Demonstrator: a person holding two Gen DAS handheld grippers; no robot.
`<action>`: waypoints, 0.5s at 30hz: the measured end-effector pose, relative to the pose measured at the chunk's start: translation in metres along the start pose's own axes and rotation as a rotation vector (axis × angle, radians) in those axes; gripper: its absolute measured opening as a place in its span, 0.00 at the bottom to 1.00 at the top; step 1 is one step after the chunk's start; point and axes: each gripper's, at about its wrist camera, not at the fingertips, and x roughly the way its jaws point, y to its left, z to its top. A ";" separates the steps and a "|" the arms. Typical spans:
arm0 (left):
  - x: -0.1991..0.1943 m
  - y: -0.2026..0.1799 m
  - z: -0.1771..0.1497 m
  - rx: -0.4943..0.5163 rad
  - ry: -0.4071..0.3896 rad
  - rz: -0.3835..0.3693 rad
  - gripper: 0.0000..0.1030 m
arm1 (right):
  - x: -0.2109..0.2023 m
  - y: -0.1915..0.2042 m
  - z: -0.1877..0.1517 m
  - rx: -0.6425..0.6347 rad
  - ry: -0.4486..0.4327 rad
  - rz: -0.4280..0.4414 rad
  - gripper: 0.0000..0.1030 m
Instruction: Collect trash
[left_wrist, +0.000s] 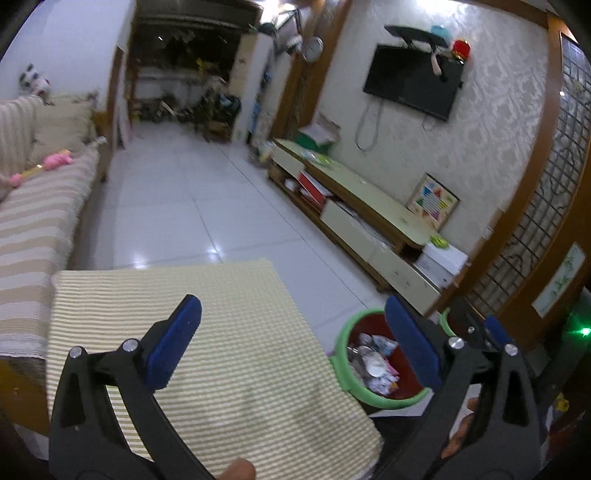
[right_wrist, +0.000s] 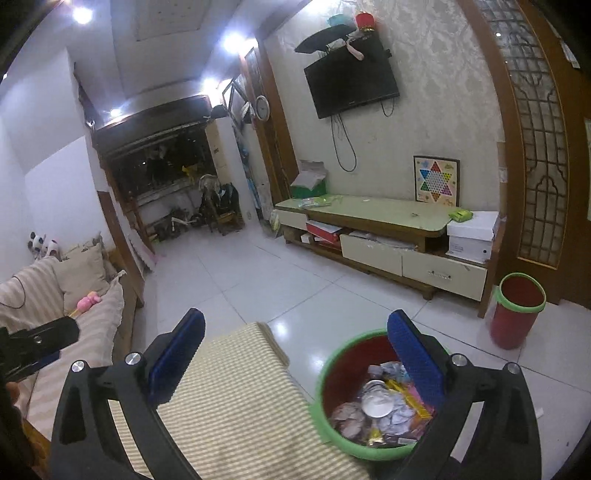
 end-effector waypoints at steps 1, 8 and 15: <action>-0.006 0.004 0.001 0.004 -0.009 0.015 0.95 | -0.003 0.006 0.001 -0.021 -0.007 -0.002 0.93; -0.030 0.021 0.002 0.065 -0.039 0.147 0.95 | -0.020 0.042 0.002 -0.085 -0.015 -0.034 0.93; -0.047 0.027 0.005 0.052 -0.060 0.079 0.95 | -0.022 0.063 -0.002 -0.112 0.019 0.006 0.93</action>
